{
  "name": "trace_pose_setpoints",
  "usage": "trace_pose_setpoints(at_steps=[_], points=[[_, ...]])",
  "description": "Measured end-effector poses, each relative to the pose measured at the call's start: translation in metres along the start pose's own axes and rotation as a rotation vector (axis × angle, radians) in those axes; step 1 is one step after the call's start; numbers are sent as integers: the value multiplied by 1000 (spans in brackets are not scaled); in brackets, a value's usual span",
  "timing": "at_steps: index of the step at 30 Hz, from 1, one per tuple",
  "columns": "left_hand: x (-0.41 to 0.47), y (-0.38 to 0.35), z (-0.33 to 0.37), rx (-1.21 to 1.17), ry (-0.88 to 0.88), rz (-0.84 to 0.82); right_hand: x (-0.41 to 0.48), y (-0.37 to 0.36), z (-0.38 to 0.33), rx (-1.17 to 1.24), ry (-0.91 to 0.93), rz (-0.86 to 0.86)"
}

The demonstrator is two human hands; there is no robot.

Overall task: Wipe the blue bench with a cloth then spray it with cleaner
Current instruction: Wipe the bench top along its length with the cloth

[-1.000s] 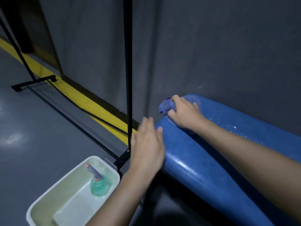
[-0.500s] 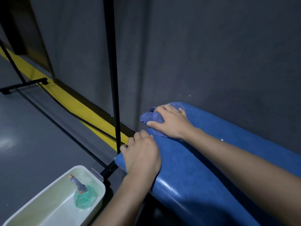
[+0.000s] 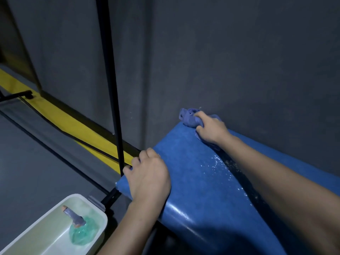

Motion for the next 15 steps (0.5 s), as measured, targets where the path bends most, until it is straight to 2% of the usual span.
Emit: trace_pose_setpoints(at_steps=[7, 9, 12, 15], points=[[-1, 4, 0, -17, -6, 31, -88, 4, -8, 121, 197, -66], [-2, 4, 0, -18, -16, 34, -77, 4, -3, 106, 179, -95], [-2, 4, -1, -33, -20, 39, -34, 3, 6, -19, 64, -24], [-2, 3, -2, -40, -13, 52, 0, 0, 3, 17, 14, 20]])
Point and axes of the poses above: each hand's wrist, its own x-axis towards the middle knuckle, its own y-axis out of the back of the hand, z = x × y, the point moved 7 cm from there along x, towards the middle knuckle, and after that the axes turned 13 degrees about -y, right-handed, at the moved point
